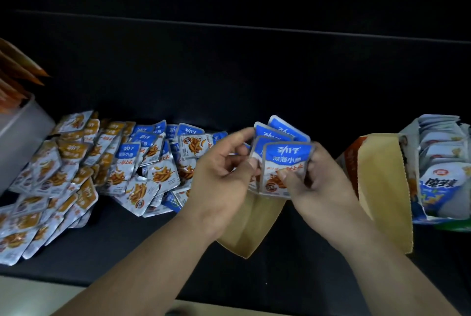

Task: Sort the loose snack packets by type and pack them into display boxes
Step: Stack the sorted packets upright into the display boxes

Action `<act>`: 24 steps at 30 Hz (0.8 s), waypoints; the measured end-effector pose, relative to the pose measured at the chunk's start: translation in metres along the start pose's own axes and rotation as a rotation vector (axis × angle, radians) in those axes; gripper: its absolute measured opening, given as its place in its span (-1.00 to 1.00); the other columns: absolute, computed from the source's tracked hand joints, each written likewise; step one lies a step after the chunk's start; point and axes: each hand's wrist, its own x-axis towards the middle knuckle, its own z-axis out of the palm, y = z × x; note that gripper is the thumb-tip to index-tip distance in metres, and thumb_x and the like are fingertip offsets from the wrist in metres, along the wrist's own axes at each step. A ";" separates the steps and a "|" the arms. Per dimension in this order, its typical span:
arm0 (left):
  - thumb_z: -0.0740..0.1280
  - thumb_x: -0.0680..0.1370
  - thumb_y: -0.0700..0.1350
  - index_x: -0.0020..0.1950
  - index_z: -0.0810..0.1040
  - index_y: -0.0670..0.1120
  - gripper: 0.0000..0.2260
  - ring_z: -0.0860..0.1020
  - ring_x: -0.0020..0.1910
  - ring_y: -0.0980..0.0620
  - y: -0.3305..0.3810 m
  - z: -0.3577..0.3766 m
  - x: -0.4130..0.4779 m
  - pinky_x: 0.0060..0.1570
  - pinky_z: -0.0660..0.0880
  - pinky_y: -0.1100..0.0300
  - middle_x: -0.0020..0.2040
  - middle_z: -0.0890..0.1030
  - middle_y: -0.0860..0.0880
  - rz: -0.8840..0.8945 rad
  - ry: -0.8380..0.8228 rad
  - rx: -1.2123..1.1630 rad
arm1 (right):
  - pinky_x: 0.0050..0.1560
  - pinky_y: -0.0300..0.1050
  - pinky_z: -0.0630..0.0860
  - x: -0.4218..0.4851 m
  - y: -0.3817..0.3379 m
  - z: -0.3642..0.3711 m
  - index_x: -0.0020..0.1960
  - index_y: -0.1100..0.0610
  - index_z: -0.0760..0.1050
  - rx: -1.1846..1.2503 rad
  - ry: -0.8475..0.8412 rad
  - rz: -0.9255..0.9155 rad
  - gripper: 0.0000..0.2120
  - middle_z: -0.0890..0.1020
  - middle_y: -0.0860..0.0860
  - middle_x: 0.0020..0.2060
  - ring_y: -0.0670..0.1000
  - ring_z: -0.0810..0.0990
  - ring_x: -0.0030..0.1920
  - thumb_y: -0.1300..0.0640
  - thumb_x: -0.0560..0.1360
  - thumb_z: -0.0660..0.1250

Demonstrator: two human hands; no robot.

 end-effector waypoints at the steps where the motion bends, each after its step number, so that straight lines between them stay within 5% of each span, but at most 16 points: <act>1: 0.37 0.61 -0.35 0.30 0.63 0.13 -0.57 0.68 0.08 0.02 0.000 -0.001 0.001 -0.01 0.67 0.16 0.01 0.60 0.04 0.020 0.004 0.056 | -0.05 -0.32 0.62 0.000 0.001 0.001 0.26 -0.15 0.47 -0.007 -0.007 0.002 -0.61 0.70 -0.18 0.01 -0.24 0.67 0.06 0.28 0.59 0.39; 8: 0.38 0.61 -0.25 0.59 0.27 0.17 -0.37 0.59 0.04 0.26 -0.008 -0.006 0.006 -0.03 0.55 0.43 0.12 0.58 0.12 0.004 0.012 0.416 | 0.04 0.06 0.64 0.005 0.016 0.012 0.13 -0.20 0.38 -0.320 0.078 -0.047 -0.69 0.63 -0.12 0.01 -0.09 0.63 0.06 0.08 0.55 0.44; 12: 0.38 0.62 -0.19 0.39 0.45 0.28 -0.54 0.52 0.14 0.27 -0.007 -0.013 0.013 -0.02 0.54 0.40 0.25 0.47 0.16 0.082 -0.033 0.572 | 0.00 0.04 0.62 0.005 0.019 0.020 0.16 -0.07 0.42 -0.520 0.205 -0.118 -0.72 0.53 -0.07 0.05 -0.06 0.54 0.05 0.00 0.52 0.44; 14: 0.38 0.62 -0.18 0.31 0.50 0.24 -0.63 0.51 0.23 0.23 -0.010 -0.018 0.012 0.10 0.54 0.31 0.25 0.49 0.19 0.120 -0.050 0.627 | 0.12 0.05 0.55 0.001 0.022 0.029 0.18 0.03 0.46 -0.640 0.315 -0.150 -0.69 0.41 0.00 0.24 0.02 0.39 0.19 0.01 0.50 0.46; 16: 0.36 0.64 -0.16 0.29 0.53 0.19 -0.69 0.60 0.19 0.24 -0.012 -0.018 0.009 0.10 0.59 0.29 0.18 0.61 0.20 0.066 -0.085 0.557 | 0.19 -0.05 0.49 -0.003 0.020 0.039 0.26 -0.05 0.43 -0.485 0.300 0.004 -0.69 0.21 0.00 0.47 0.02 0.32 0.35 0.04 0.57 0.41; 18: 0.33 0.66 -0.15 0.31 0.54 0.16 -0.72 0.63 0.11 0.31 -0.014 -0.018 0.004 0.03 0.61 0.31 0.11 0.68 0.21 0.058 -0.083 0.553 | 0.01 -0.28 0.55 -0.005 0.019 0.048 0.25 -0.22 0.35 -0.147 0.180 0.178 -0.71 0.26 -0.08 0.47 -0.16 0.48 0.23 0.08 0.64 0.32; 20: 0.32 0.67 -0.14 0.32 0.55 0.13 -0.74 0.64 0.09 0.29 -0.016 -0.017 -0.001 0.02 0.62 0.26 0.08 0.68 0.19 0.085 -0.055 0.581 | -0.14 -0.33 0.56 -0.003 0.019 0.051 0.21 -0.30 0.33 -0.005 0.110 0.179 -0.68 0.44 -0.12 0.32 -0.21 0.56 0.11 0.12 0.67 0.27; 24: 0.38 0.63 -0.12 0.17 0.59 0.20 -0.78 0.65 0.04 0.12 -0.019 -0.021 -0.012 -0.03 0.66 -0.01 0.05 0.64 0.13 0.083 -0.014 0.527 | 0.02 -0.35 0.44 0.008 0.015 0.040 0.23 -0.30 0.36 -0.013 0.033 0.092 -0.57 0.38 -0.20 0.33 -0.15 0.48 0.26 0.25 0.64 0.23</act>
